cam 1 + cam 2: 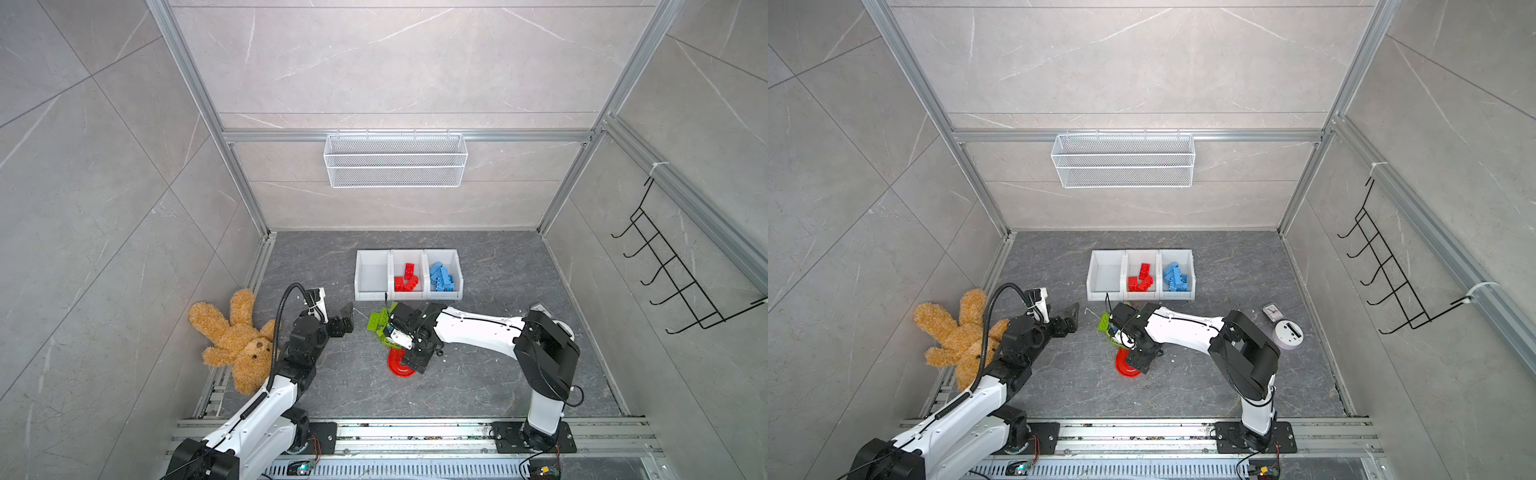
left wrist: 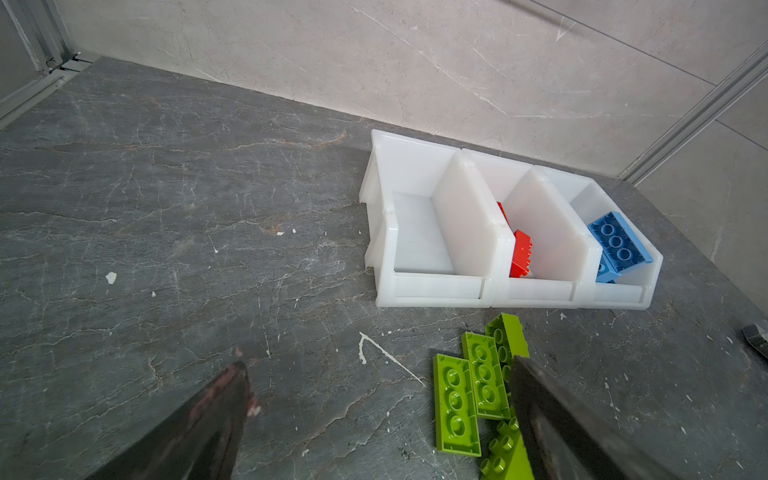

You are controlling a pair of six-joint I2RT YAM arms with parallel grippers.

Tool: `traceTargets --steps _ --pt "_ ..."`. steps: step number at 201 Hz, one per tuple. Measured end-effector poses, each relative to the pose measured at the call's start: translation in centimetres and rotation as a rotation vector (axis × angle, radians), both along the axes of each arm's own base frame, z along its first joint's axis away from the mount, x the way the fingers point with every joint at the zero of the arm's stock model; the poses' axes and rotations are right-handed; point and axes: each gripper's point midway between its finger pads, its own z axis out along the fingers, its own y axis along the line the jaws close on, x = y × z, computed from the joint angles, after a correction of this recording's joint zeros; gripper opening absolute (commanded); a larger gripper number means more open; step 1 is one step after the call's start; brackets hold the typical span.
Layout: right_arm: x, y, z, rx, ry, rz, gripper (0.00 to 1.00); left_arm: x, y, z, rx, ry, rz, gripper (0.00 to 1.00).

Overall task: Sort the legos into containers by color
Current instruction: 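Close the right gripper on the red brick beside the arch, then lift the red brick and carry it over the red compartment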

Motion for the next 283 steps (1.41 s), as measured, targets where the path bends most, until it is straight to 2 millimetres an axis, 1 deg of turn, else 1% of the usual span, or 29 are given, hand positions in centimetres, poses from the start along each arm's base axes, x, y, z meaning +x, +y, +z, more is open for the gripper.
traceTargets --steps 31,55,65,89,116,135,151,168,177,198,218,233,257,283 --pt "0.0 0.0 0.3 0.009 -0.008 0.001 0.64 0.0 0.0 -0.1 0.001 0.003 0.000 0.99" --pt "0.1 0.2 0.9 0.039 -0.027 -0.008 0.61 0.0 0.0 -0.1 0.001 0.003 0.000 0.99" --pt "0.3 0.5 1.4 0.059 -0.039 -0.019 0.58 0.0 0.0 -0.1 0.001 0.003 0.000 0.99" --pt "0.9 1.0 2.8 0.113 -0.065 -0.044 0.56 0.0 0.0 -0.1 0.001 0.003 0.000 0.99" --pt "2.3 0.6 4.3 0.161 -0.096 -0.107 0.56 0.0 0.0 -0.1 0.001 0.003 0.000 0.99" --pt "4.4 -0.2 5.3 0.197 -0.118 -0.184 0.54 0.0 0.0 -0.1 0.001 0.003 0.000 0.99" --pt "7.0 -0.8 6.4 0.238 -0.153 -0.261 0.53 0.0 0.0 -0.1 0.001 0.003 -0.001 0.99" --pt "10.2 -1.2 7.8 0.288 -0.198 -0.335 0.53 0.0 0.0 -0.1 0.001 0.004 -0.001 0.99" --pt "12.1 -1.2 8.7 0.319 -0.227 -0.372 0.53 0.0 0.0 -0.1 0.001 0.003 -0.001 0.99" --pt "16.6 -0.5 9.9 0.373 -0.278 -0.431 0.53 0.0 -0.1 -0.3 0.002 0.010 -0.003 0.99" --pt "19.7 0.3 9.9 0.398 -0.300 -0.470 0.53 0.0 -0.2 -0.5 0.003 0.017 -0.008 0.99" --pt "21.4 0.7 9.3 0.406 -0.305 -0.493 0.53 0.0 -0.2 -0.6 0.003 0.021 -0.010 0.99" --pt "23.2 0.7 8.2 0.403 -0.299 -0.531 0.53 -0.1 -0.4 -0.8 0.001 0.028 -0.024 0.99" --pt "24.7 0.9 7.5 0.406 -0.299 -0.558 0.53 -0.1 -0.6 -1.0 0.000 0.035 -0.032 0.99"
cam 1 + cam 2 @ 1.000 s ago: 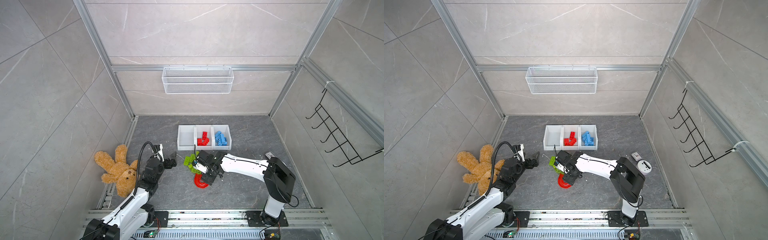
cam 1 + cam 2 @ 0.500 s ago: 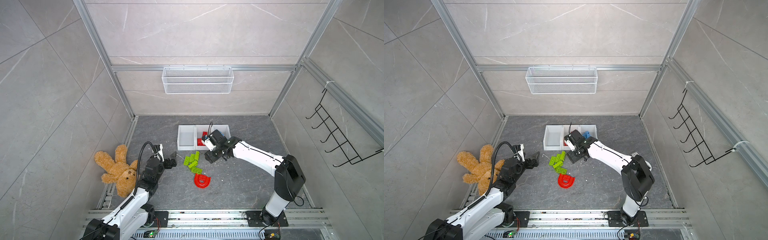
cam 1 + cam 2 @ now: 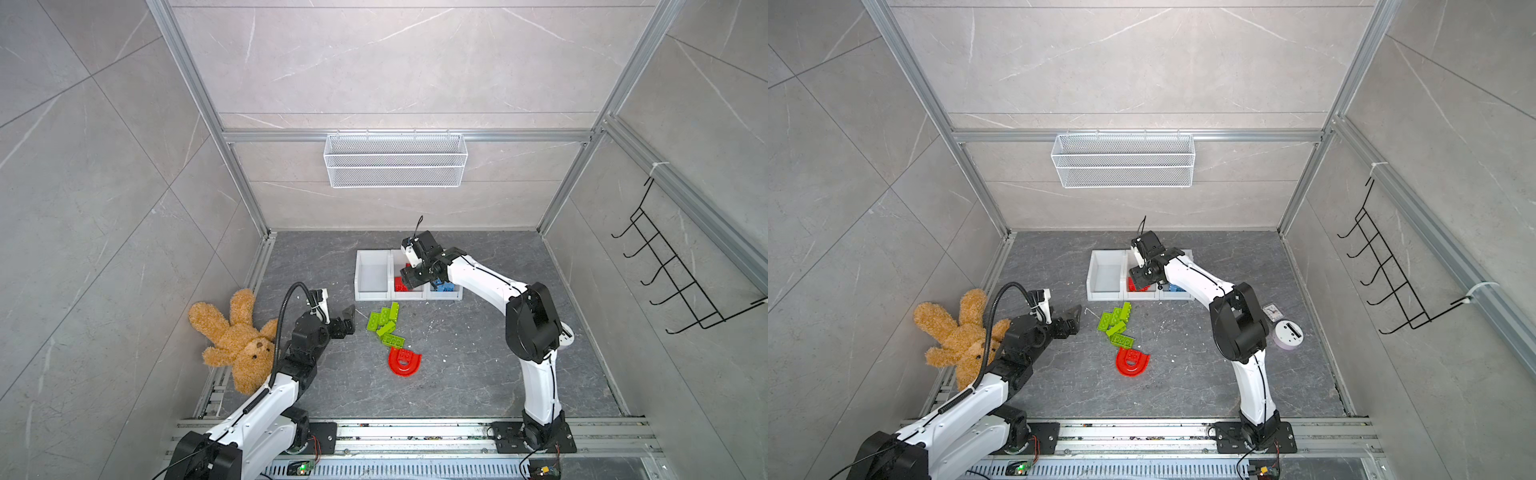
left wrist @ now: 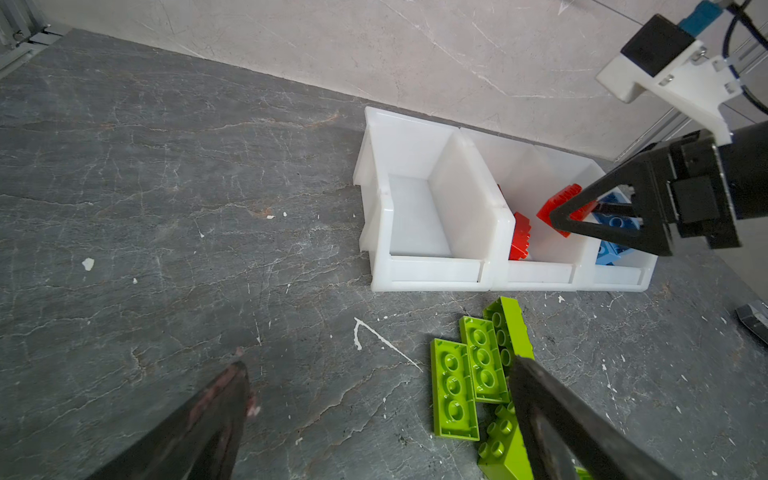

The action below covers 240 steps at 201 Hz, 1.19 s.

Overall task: Sort the legos into containers by color
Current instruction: 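Lift the red brick and carry it over the red compartment, then open the right gripper to drop the red brick in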

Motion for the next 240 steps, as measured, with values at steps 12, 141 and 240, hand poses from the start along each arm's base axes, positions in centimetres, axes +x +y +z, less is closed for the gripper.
traceTargets --steps 12,141,240 --pt "0.3 0.2 -0.4 0.000 0.004 -0.004 0.53 0.0 0.0 -0.1 0.001 0.003 -0.001 0.99" --pt "1.6 1.0 -1.4 -0.013 0.025 -0.006 0.77 0.0 0.0 -0.1 0.000 0.002 -0.001 0.99" --pt "-7.0 0.8 3.4 0.160 0.052 0.184 0.82 0.0 0.0 0.0 0.000 0.000 0.000 0.99"
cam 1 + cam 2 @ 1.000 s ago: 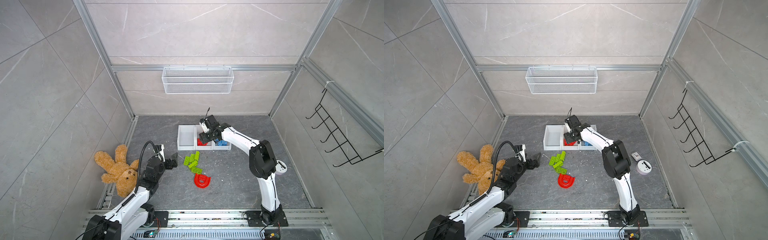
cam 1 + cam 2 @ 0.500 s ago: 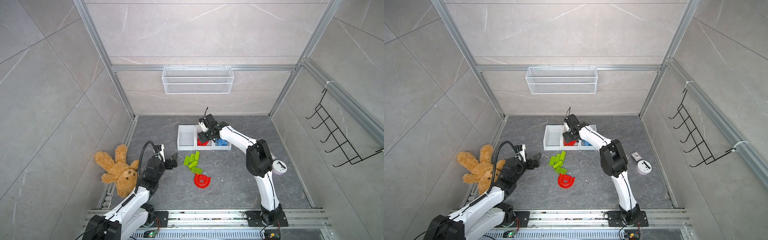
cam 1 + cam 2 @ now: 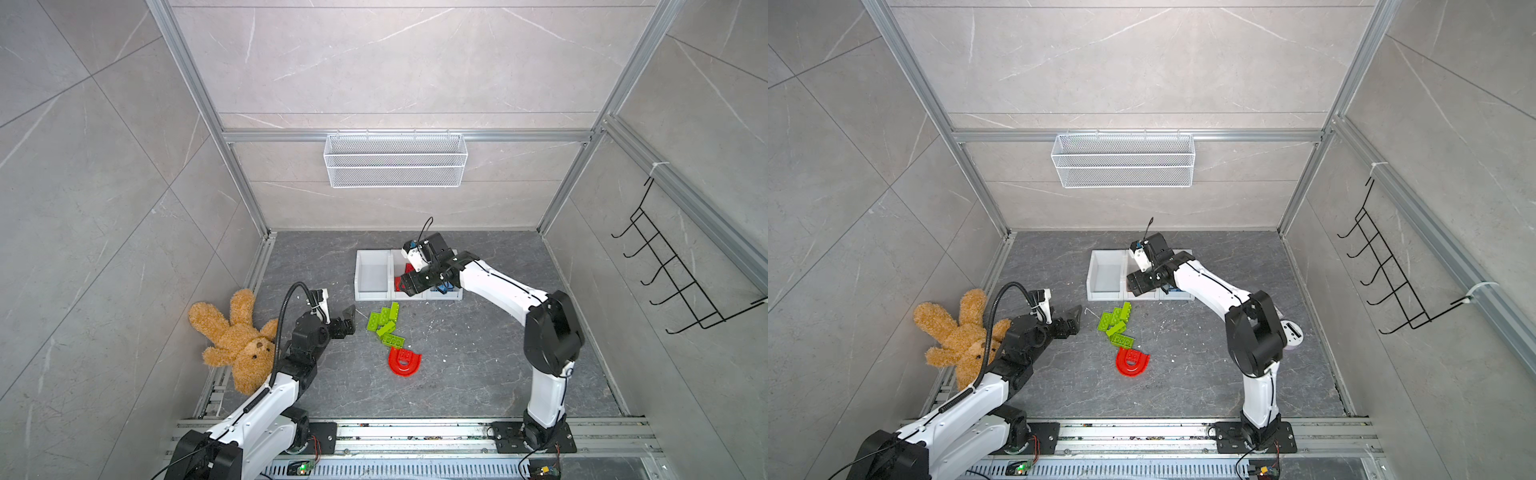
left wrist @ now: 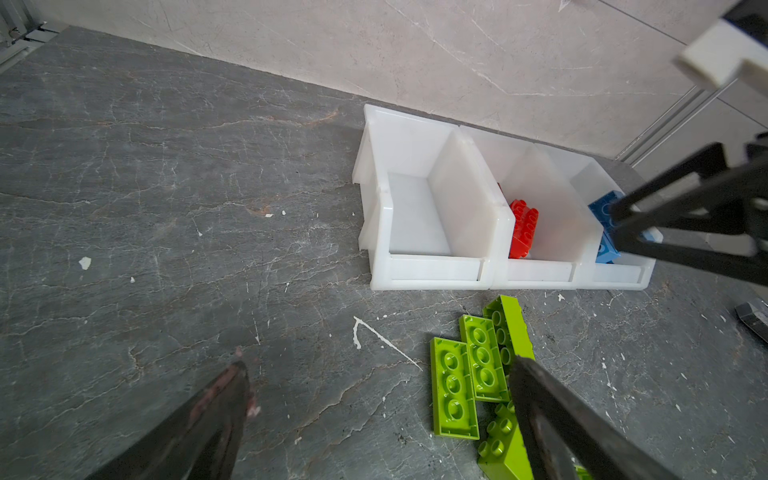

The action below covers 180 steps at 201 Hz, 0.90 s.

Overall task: Sort the legos into containers by color
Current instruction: 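Open the right gripper to drop the red brick in, then move the right gripper back down around the red arch piece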

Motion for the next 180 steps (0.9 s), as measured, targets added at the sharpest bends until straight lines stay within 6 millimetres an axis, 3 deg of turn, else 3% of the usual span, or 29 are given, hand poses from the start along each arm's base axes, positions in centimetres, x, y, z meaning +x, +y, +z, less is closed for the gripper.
traceTargets --steps 28,57,79,135,180 --pt "-6.4 0.2 -1.1 -0.006 0.042 0.151 0.83 0.0 0.0 0.0 0.000 0.000 0.000 0.99" --pt "-12.2 0.7 -5.1 -0.084 0.126 0.281 0.83 0.0 0.0 0.0 0.000 0.000 0.000 0.99" --pt "-15.2 0.9 -7.4 -0.135 0.181 0.345 0.81 0.0 0.0 0.0 0.000 0.000 0.000 0.99" --pt "-16.9 1.5 -10.6 -0.196 0.233 0.390 0.76 0.0 0.0 0.0 0.000 0.000 0.000 0.99" --pt "-17.4 1.8 -11.5 -0.212 0.242 0.406 0.75 0.0 0.0 0.0 0.000 0.000 0.000 0.99"
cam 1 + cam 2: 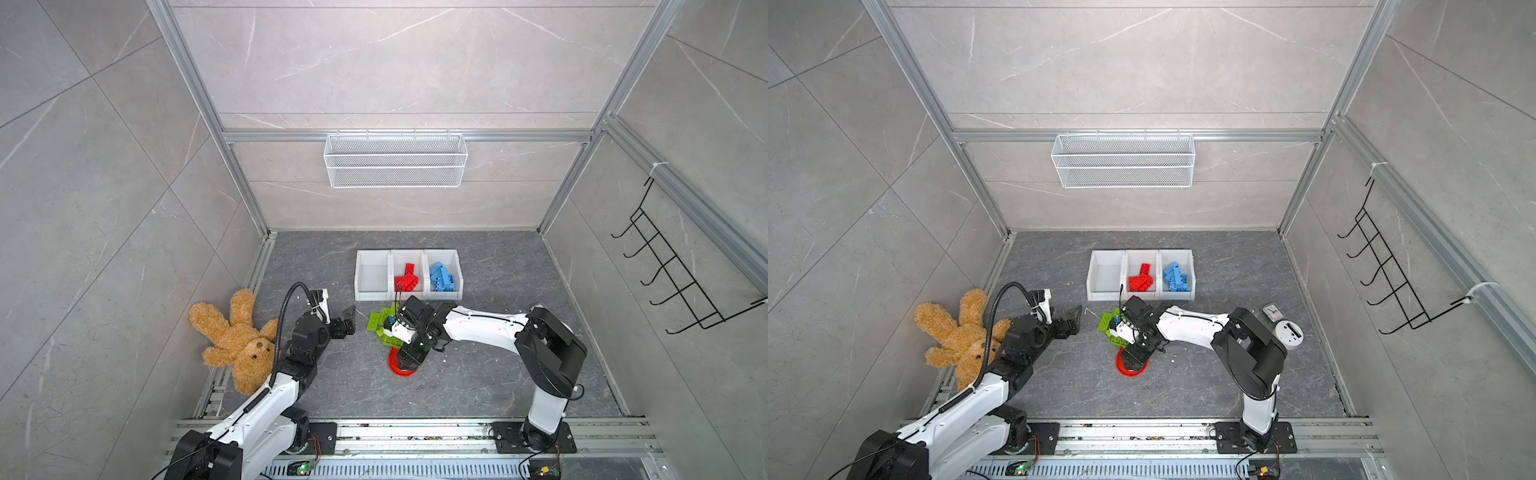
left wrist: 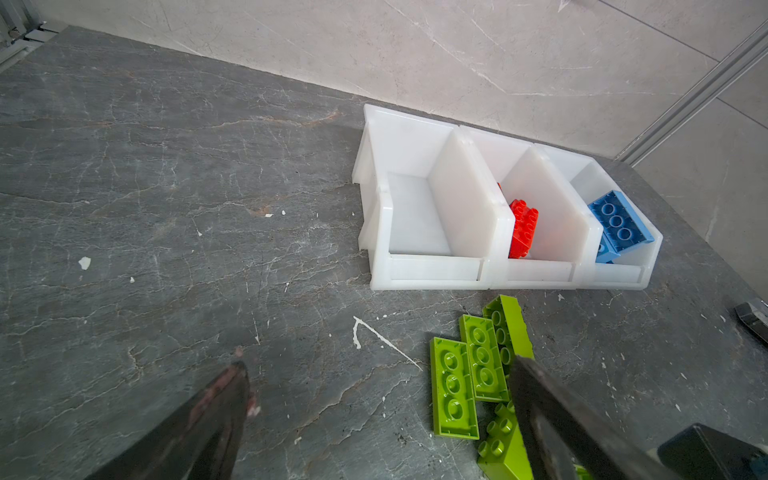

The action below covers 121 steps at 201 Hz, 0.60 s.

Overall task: Sort the legos into containers by color
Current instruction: 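Move the right gripper back down around the red arch piece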

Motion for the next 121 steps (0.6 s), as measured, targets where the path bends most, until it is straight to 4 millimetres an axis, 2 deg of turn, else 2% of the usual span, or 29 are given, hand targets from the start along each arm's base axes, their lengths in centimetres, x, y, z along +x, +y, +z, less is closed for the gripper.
traceTargets --steps 86,121 --pt "0.68 0.13 -0.54 -0.043 -0.064 0.002 0.65 0.00 0.00 -0.03 0.000 0.001 0.000 0.99" --pt "0.78 0.21 -0.57 -0.039 -0.069 -0.001 0.55 0.00 0.00 -0.03 0.000 0.001 0.000 0.99"
